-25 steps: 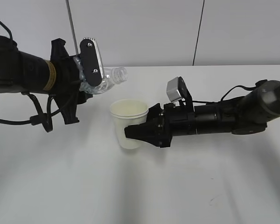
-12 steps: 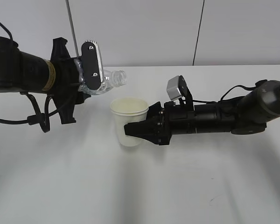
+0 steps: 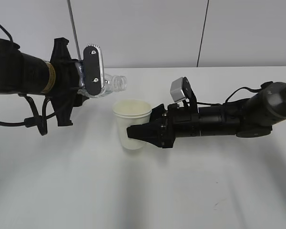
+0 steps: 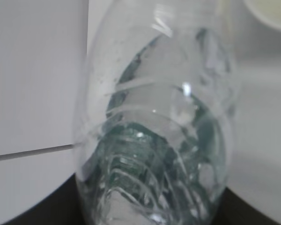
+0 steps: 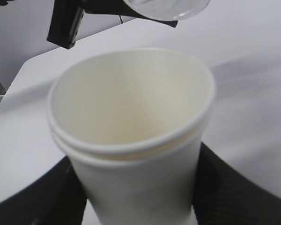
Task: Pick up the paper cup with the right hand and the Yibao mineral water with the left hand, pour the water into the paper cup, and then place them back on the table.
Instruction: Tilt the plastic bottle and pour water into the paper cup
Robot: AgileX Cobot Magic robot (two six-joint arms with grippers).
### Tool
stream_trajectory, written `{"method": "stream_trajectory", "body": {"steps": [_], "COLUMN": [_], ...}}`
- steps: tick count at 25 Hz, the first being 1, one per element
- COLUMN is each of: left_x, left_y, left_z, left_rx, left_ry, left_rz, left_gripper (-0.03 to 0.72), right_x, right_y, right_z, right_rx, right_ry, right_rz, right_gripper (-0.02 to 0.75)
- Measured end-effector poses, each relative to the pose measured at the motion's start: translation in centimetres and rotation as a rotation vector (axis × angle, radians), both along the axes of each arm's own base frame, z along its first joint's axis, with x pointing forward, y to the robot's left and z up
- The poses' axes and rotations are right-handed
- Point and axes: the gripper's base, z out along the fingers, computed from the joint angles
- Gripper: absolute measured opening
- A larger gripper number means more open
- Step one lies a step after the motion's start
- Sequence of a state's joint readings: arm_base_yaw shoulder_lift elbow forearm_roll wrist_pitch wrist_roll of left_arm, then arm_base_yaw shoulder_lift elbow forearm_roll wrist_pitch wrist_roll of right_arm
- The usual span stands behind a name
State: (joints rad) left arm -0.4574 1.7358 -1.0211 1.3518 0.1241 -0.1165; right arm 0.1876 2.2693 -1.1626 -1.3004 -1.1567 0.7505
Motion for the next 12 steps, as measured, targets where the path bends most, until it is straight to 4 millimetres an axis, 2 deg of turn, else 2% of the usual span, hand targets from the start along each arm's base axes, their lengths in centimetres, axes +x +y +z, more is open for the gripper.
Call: {"method": "stream_trajectory", "body": {"steps": [12], "left_x": [0.09], "left_y": [0.1], "left_z": [0.08], "left_rx": [0.077], "left_ry": [-0.035], "left_rz": [-0.041], "left_gripper": [0.333], "right_x": [0.03], "right_y": [0.0], "right_z": [0.02], "right_rx": [0.002], "right_ry": [0.0], "right_rz": [-0.003], "right_gripper": [0.479]}}
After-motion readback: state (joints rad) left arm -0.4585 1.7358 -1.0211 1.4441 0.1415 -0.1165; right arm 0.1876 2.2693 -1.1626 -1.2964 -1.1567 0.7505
